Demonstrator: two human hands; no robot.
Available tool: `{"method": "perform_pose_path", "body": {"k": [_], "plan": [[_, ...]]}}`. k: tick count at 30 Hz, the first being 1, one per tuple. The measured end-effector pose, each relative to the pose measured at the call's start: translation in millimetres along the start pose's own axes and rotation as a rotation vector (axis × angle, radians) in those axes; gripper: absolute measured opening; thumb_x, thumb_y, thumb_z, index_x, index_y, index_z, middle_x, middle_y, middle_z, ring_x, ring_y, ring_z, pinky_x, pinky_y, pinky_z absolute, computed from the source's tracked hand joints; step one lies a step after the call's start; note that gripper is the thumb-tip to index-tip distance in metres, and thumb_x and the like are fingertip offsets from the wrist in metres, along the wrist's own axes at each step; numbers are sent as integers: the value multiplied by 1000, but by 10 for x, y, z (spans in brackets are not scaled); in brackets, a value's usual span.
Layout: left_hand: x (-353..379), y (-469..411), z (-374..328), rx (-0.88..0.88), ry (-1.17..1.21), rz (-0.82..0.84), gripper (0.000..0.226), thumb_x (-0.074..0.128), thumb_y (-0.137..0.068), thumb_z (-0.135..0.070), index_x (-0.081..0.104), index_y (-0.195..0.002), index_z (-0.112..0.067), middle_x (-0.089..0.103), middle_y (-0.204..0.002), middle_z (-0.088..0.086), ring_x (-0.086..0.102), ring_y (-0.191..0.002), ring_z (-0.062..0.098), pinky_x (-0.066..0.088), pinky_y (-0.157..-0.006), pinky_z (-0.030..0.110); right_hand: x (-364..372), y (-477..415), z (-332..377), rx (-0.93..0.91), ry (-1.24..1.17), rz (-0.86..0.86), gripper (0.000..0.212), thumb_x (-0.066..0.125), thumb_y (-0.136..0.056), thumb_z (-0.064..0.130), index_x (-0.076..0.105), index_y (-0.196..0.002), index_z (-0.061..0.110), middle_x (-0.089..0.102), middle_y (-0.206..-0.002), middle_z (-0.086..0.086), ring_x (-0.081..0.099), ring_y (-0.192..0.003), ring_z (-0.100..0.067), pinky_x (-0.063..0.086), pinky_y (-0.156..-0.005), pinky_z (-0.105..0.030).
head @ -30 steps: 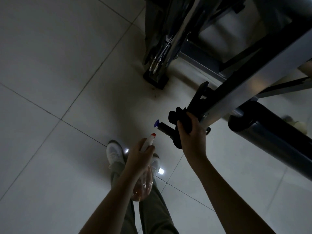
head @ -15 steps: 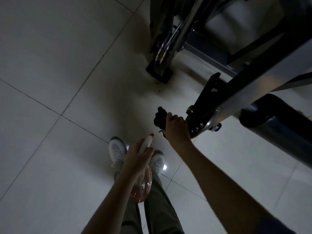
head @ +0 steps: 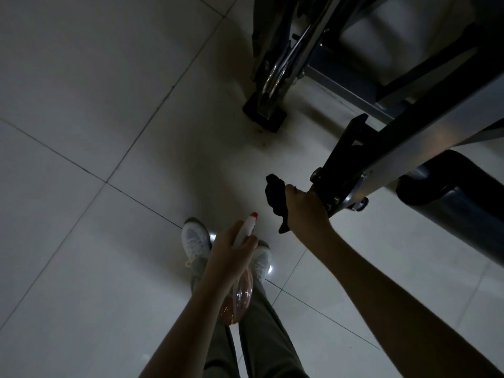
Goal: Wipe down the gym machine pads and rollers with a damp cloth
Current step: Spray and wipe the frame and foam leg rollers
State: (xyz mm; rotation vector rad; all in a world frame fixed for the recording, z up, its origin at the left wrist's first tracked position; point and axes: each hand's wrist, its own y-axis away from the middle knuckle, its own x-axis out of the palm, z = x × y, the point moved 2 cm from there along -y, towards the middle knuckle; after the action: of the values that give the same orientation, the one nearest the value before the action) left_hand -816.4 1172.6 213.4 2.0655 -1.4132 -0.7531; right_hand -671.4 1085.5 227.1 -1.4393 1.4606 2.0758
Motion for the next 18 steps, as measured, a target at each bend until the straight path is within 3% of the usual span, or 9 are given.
{"method": "perform_pose_path", "body": {"k": [2,4,5,7,9,12,15,18], "plan": [[-18,-3,-3,-7,16,-15,18,55,-93,-8,50,-75,-11,45,-58,-1,40,-51,13,35,-47,18,-195,21,-108,56,-302,37,44,51,-91,2,40,-134,6,55,-125,-15,53,-118,-29,42,-90,-30],[-19,-16,0,-17,54,-24,20,55,-92,-7,49,-74,-12,46,-58,-1,40,-51,14,35,-47,18,-294,44,-180,117,-549,29,66,48,-90,-2,23,-148,18,36,-146,-14,34,-135,-31,36,-104,-38],[-15,-26,-1,-22,72,-28,20,55,-92,-6,50,-74,-12,46,-58,0,40,-51,13,35,-46,17,-306,42,-161,114,-591,17,73,49,-91,0,15,-150,24,23,-153,-12,24,-140,-31,31,-108,-42],[-1,-42,-5,-22,88,-41,21,56,-92,-6,50,-74,-15,47,-58,-1,40,-48,9,35,-46,16,-170,-14,-32,14,-438,25,76,54,-93,15,8,-151,27,8,-157,-10,13,-142,-34,25,-111,-47],[23,-63,-10,-6,72,-44,24,56,-93,-7,49,-73,-20,46,-58,-3,39,-45,3,34,-47,15,69,-107,89,-69,-259,6,68,55,-93,32,18,-149,21,27,-148,-18,31,-134,-36,35,-106,-44],[46,-77,-12,1,43,-34,25,55,-93,-7,49,-73,-21,46,-58,-4,38,-44,2,34,-48,16,170,-294,110,-26,-163,-76,47,42,-98,42,40,-134,12,54,-119,-17,56,-107,-31,45,-83,-34],[42,-86,-18,-21,38,-16,21,54,-93,-7,49,-75,-15,46,-59,-1,39,-47,7,34,-48,16,37,-493,86,51,-305,-59,38,33,-102,35,51,-118,6,62,-102,-19,60,-94,-34,38,-69,-30],[13,-79,-17,-23,41,-23,14,53,-93,-5,51,-80,-8,47,-62,1,42,-53,13,36,-48,16,9,-555,116,24,-318,-53,32,37,-101,31,52,-111,5,61,-100,-19,60,-93,-35,38,-67,-30]]}}
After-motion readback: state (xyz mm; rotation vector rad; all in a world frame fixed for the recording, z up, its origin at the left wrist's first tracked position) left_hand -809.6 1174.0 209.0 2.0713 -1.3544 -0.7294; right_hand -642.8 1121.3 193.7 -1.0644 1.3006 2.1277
